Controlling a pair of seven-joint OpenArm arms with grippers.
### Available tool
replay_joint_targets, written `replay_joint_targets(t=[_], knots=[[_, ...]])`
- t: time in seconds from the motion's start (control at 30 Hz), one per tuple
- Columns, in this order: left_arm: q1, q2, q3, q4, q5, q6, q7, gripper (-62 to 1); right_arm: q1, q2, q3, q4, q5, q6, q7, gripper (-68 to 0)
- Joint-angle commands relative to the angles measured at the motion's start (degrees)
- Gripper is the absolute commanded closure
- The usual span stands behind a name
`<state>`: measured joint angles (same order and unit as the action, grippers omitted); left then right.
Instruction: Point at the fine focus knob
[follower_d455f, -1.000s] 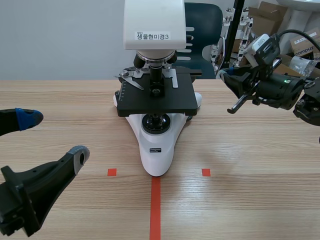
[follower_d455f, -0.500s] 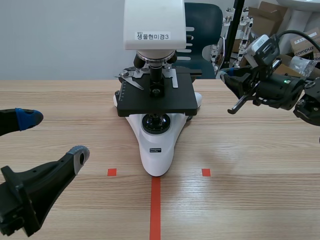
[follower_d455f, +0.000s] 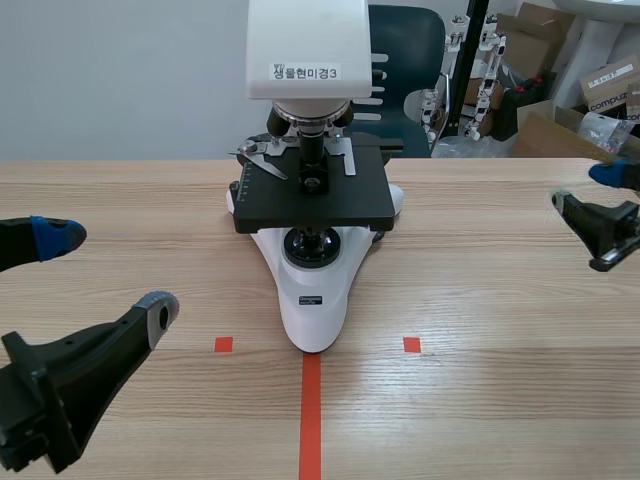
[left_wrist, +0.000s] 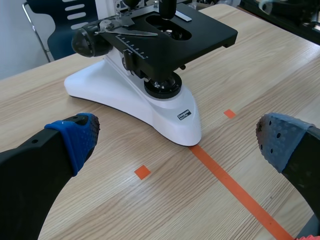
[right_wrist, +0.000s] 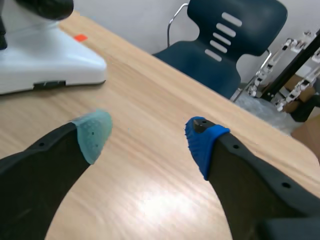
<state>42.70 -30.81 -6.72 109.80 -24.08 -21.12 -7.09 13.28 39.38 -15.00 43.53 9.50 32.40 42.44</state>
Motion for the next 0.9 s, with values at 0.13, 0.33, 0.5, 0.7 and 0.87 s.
replay_joint_targets(t=[0.13, 0.33, 0.5, 0.7, 0.87], knots=[[0.11, 0.17, -0.15, 0.52, -0.37, -0.07, -0.76, -62.3, -12.22, 4.48, 3.23, 12.59, 8.83, -5.7, -6.03, -42.9], [0.11, 0.17, -0.15, 0.52, -0.35, -0.07, -0.76, -62.3, -25.27, 3.45, 6.62, 30.12, 10.29, -16.92, -13.51, -43.1], [0.11, 0.17, -0.15, 0.52, -0.35, -0.07, -0.76, -62.3, -33.68, 3.43, 8.35, 45.66, 10.27, -19.56, -15.72, -44.6], [0.11, 0.15, -0.15, 0.52, -0.35, -0.07, -0.76, -62.3, -39.34, 2.82, 10.27, 58.16, 10.29, -19.56, -16.72, -55.7], [0.11, 0.15, -0.15, 0.52, -0.35, -0.07, -0.74, -62.3, -41.81, 0.92, 10.27, 64.39, 10.27, -19.56, -20.48, -67.9]])
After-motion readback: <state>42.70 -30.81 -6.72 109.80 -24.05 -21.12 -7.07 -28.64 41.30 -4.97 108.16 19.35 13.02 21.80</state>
